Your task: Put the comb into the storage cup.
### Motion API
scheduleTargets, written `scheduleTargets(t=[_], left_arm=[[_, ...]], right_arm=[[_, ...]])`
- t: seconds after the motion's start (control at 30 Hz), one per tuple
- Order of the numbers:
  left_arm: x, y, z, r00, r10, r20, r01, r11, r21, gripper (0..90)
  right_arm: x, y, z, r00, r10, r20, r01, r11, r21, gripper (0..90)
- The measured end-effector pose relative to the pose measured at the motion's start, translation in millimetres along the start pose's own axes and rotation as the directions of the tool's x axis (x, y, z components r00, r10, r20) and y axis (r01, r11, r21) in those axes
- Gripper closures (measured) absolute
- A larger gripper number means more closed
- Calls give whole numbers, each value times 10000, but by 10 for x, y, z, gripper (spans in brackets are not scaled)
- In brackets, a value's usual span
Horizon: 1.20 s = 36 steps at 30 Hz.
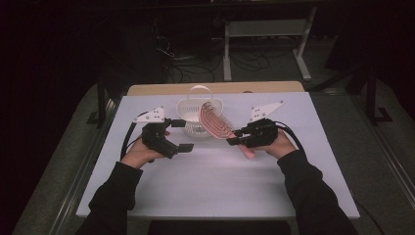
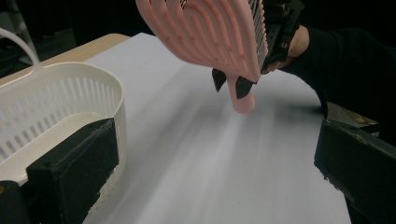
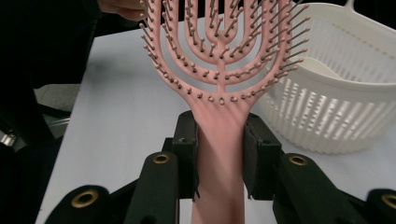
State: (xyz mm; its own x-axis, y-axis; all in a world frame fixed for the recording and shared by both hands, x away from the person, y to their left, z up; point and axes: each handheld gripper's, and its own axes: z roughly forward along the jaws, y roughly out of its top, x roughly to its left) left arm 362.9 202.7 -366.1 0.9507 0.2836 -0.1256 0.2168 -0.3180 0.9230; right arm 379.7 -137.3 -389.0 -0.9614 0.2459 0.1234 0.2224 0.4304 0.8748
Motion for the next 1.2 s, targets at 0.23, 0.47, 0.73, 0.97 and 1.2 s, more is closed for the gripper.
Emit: scheduleTargets(t=[0.23, 0.47, 0.73, 0.97, 1.2], left_arm=[[-53, 56, 28, 9997, 170, 178, -166, 9997, -179, 0], [-78, 92, 47, 9994, 238, 254, -228, 9991, -368, 0], [-102, 101, 98, 9989, 239, 404, -223, 9990, -398, 0], [-128, 112, 132, 9980, 329, 531, -308, 9987, -395, 0], [-138, 114, 151, 9974, 329, 643, -302, 9986, -424, 0]], right_arm=[[60, 18, 55, 9987, -155, -476, 145, 9997, -217, 685], [102, 31, 93, 9963, -221, -837, 185, 9989, -427, 685], [148, 42, 164, 9924, -357, -1174, 304, 9984, -467, 685], [173, 45, 209, 9902, -389, -1341, 335, 9985, -424, 685], [193, 50, 230, 9871, -451, -1535, 377, 9980, -509, 685]])
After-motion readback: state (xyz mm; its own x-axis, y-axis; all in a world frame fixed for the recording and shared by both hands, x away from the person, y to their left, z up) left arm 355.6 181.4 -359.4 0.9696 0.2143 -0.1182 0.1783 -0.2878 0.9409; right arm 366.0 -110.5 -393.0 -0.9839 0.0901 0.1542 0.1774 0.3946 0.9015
